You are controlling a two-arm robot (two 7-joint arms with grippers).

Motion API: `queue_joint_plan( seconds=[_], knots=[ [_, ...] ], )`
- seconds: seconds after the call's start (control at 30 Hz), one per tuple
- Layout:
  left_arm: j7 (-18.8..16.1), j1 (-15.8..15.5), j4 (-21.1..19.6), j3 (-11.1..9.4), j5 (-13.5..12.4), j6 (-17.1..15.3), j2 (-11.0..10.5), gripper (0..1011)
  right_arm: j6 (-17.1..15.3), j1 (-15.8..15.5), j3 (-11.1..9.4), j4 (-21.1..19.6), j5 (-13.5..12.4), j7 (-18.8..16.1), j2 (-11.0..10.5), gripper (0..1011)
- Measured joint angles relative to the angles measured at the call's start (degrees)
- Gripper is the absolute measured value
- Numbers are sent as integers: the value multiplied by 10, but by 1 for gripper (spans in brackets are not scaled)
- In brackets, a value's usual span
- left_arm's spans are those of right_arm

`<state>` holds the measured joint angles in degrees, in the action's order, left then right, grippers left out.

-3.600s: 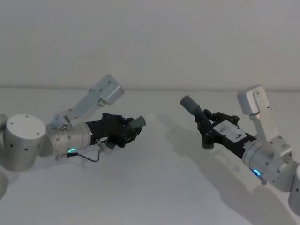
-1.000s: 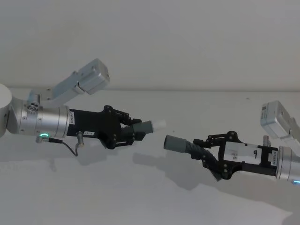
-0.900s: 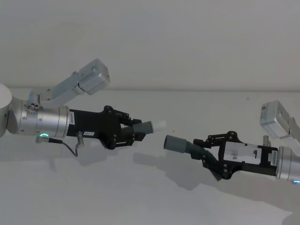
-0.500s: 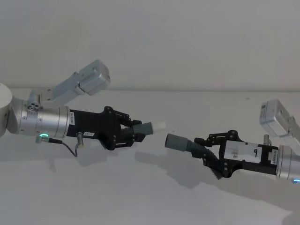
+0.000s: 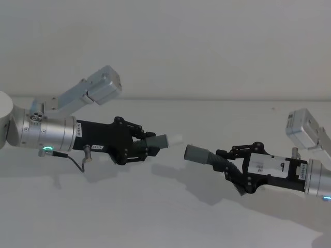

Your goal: Use both hands to pick up one end of the pipe from the table, align the ends, and insert them.

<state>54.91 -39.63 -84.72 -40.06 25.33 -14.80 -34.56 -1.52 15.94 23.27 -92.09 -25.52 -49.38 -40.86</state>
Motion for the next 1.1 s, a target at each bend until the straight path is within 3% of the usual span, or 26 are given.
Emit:
queue_joint_plan(
  seconds=[1.1],
  knots=[
    [2,-17,14,-21,7,7,1,364,4,5,9,9,-9,25,-3,262]
  ],
)
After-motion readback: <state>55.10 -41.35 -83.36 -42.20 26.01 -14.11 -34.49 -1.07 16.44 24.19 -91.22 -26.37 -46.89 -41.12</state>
